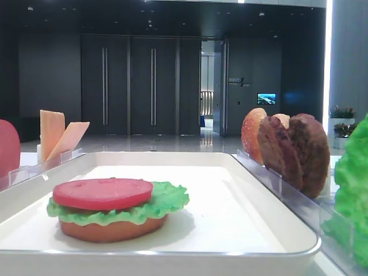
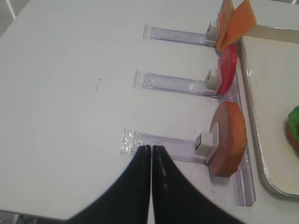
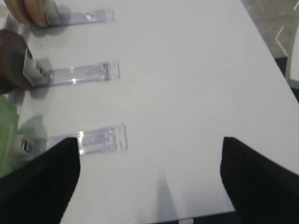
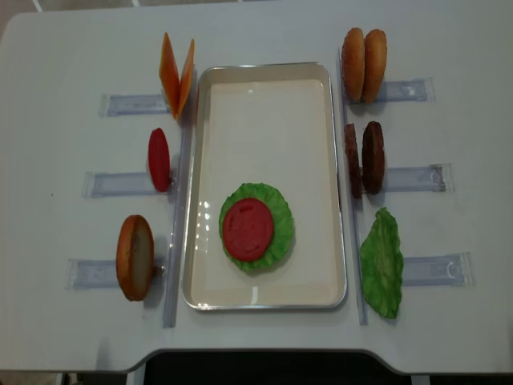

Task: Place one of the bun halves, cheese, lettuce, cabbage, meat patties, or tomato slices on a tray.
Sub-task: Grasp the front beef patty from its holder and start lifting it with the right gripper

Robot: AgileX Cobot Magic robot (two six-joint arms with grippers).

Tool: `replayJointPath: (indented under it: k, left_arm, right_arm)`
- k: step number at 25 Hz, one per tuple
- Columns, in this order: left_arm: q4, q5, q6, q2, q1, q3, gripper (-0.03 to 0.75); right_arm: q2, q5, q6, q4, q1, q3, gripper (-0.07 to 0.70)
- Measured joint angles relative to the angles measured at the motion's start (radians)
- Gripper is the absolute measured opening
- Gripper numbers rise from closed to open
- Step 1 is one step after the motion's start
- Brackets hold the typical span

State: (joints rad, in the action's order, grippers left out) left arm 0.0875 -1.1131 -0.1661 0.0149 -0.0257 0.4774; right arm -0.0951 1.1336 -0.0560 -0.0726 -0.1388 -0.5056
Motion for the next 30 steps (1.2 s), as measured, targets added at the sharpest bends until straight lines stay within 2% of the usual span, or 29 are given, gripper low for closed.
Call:
replayJointPath:
  k: [12,22,30]
  left_arm:
    - [0.0,0.0,0.0,0.0,0.0,0.0,0.0]
    - [0.0,0.0,0.0,0.0,0.0,0.0,0.0]
    - [0.0,0.0,0.0,0.0,0.0,0.0,0.0]
  right_arm:
    - [-0.435,-0.002,-0.019,-0.002,0.0,-0.011,0.581]
    - [-0.738,-0.001,-0.08,-0.054,0.0,-0.166,0.581]
    - [-0.859,0.002,-0.083,-0.08,0.0,-0.277,0.581]
